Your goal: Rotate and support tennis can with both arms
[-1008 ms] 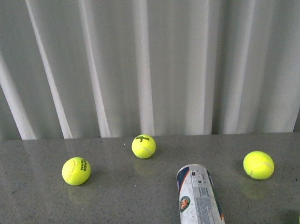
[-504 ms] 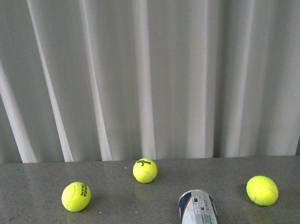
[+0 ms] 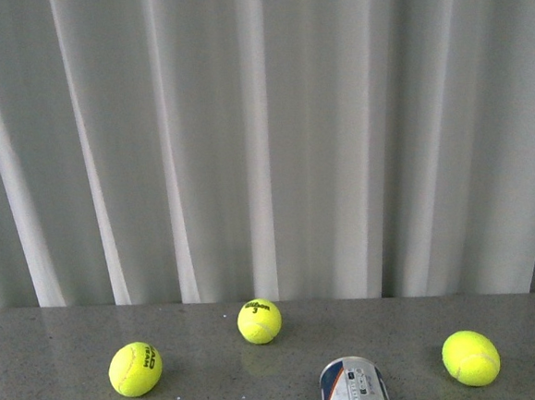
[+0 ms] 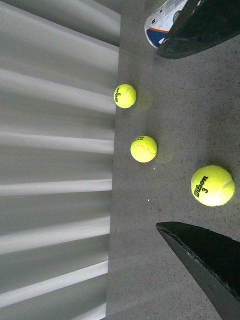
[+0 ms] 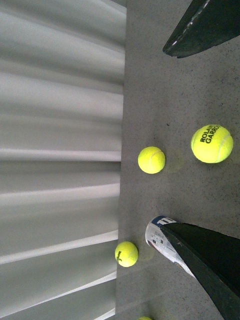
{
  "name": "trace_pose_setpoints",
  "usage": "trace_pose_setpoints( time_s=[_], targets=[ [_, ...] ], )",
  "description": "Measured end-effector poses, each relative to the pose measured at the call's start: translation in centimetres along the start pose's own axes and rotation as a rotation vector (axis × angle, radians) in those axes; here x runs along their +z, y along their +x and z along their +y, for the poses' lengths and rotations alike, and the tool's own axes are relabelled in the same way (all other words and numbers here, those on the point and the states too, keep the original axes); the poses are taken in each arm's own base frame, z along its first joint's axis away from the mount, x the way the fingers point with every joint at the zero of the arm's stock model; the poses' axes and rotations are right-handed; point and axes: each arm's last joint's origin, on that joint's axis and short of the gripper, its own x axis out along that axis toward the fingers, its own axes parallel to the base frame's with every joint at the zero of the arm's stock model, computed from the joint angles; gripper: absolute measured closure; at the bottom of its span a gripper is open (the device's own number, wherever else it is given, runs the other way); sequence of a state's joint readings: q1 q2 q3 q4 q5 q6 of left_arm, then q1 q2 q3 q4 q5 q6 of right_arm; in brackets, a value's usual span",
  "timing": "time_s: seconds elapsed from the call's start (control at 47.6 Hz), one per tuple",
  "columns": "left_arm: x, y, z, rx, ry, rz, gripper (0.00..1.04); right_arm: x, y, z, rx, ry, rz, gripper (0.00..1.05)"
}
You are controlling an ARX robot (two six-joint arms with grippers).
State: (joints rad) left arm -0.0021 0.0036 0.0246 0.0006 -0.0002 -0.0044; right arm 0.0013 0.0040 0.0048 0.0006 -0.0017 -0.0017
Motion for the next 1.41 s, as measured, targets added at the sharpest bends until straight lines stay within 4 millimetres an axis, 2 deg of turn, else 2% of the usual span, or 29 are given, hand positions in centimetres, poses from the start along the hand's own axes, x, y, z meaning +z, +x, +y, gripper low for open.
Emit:
trace_pose_setpoints(
  time_s=[0.147,0.252,0.357,0.483,0.546,0.756,0.861,1.008,1.302,1.407],
  targets=[
    [0.0,0.0,0.0,0.000,0.000,0.000,0.07,-0.1,0.0,0.0,0.013,0.007,0.015,0.07],
    [0.0,0.0,0.0,-0.001,0.000,0.000,0.07,0.3,0.5,-0.4,0.136,0.122,0.281,0.07],
    [0.0,0.0,0.0,0.001,0.000,0.000,0.07,2.1,3.4,-1.1,0.134,0.197,0.405,0.07],
    [0.0,0.0,0.0,0.000,0.000,0.000,0.07,2.4,7.3,0.3,0.179,0.173,0.570,0.07],
    [0.0,0.0,0.0,0.000,0.000,0.000,0.07,2.0,9.2,1.3,0.204,0.149,0.627,0.07],
    [0.0,0.0,0.0,0.000,0.000,0.000,0.07,0.0,17.4,6.1,0.321,0.138,0.818,0.07],
    [0.0,0.0,0.0,0.000,0.000,0.000,0.07,-1.3,20.2,7.8,0.312,0.157,0.885,0.07],
    [0.0,0.0,0.0,0.000,0.000,0.000,0.07,-2.6,22.3,9.4,0.307,0.184,0.933,0.07],
    [0.0,0.0,0.0,0.000,0.000,0.000,0.07,-5.0,24.7,11.9,0.301,0.187,1.000,0.07],
    [0.0,0.0,0.0,0.000,0.000,0.000,0.07,-6.5,26.0,12.7,0.283,0.175,1.027,0.07]
  ],
)
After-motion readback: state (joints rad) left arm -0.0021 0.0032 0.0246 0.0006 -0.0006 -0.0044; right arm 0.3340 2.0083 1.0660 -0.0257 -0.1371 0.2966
